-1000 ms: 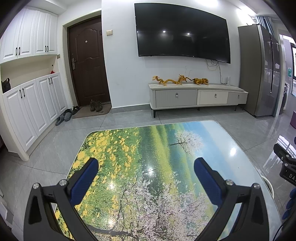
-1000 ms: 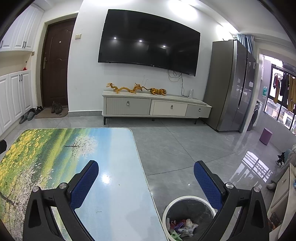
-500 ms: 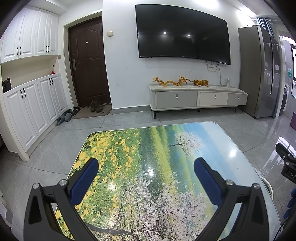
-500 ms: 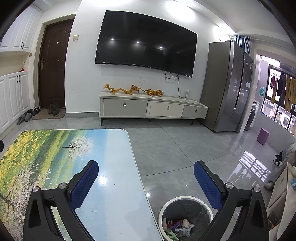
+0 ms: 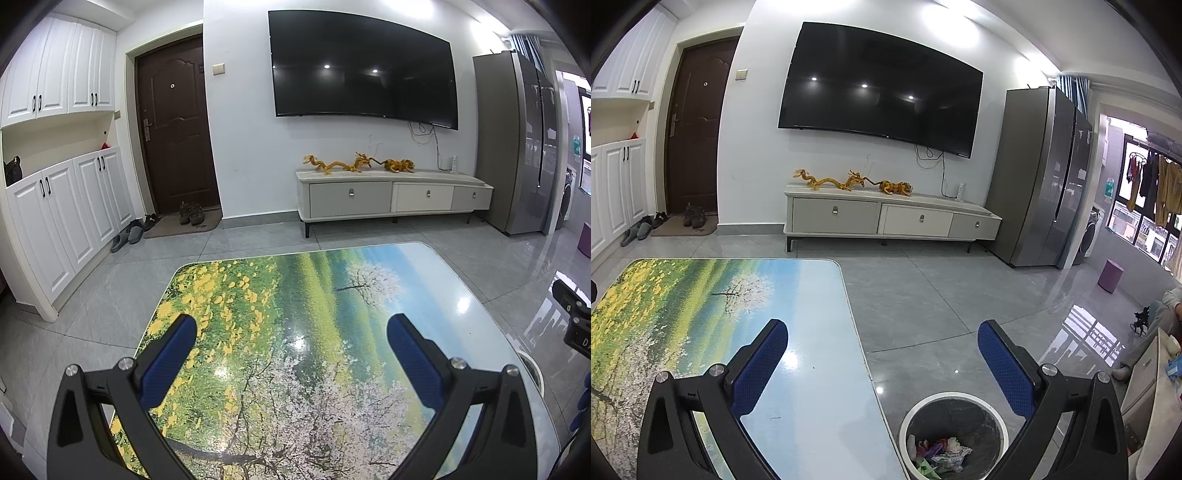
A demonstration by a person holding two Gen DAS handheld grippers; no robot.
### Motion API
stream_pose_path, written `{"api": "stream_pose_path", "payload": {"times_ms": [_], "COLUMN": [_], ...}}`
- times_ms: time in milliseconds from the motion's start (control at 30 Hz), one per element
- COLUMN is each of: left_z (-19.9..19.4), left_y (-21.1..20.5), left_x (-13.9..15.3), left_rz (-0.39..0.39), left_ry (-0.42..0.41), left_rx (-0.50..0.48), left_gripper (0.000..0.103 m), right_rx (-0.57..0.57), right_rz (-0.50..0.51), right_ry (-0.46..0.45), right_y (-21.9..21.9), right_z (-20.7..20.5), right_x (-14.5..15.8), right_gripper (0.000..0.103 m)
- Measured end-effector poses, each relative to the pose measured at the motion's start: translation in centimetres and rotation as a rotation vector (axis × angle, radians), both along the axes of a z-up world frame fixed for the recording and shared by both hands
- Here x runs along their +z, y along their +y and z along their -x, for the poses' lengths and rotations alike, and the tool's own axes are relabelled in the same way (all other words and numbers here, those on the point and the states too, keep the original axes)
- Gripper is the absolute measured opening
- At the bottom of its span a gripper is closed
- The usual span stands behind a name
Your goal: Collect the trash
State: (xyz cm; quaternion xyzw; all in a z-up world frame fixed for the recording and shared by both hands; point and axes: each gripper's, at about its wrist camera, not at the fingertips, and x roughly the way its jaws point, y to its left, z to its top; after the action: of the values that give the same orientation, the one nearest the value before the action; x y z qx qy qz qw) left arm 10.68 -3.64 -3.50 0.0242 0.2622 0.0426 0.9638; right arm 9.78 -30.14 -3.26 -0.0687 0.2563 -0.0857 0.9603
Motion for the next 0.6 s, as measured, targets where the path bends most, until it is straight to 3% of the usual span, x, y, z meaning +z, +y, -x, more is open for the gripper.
{"api": "stream_pose_path", "payload": {"times_ms": [600], "left_z": [2.8], "left_y": [0.0], "left_x": [1.7], "left_rz": [-0.012], "left_ry": [-0.045], "left_rx": [-0.001], "left_gripper": [0.103], "right_rx": [0.020], "right_rz": [-0.008], "right_ry": [-0.031], "right_y": [0.3], "right_z": [2.1], "right_x": [1.8], "right_gripper": [0.103]}}
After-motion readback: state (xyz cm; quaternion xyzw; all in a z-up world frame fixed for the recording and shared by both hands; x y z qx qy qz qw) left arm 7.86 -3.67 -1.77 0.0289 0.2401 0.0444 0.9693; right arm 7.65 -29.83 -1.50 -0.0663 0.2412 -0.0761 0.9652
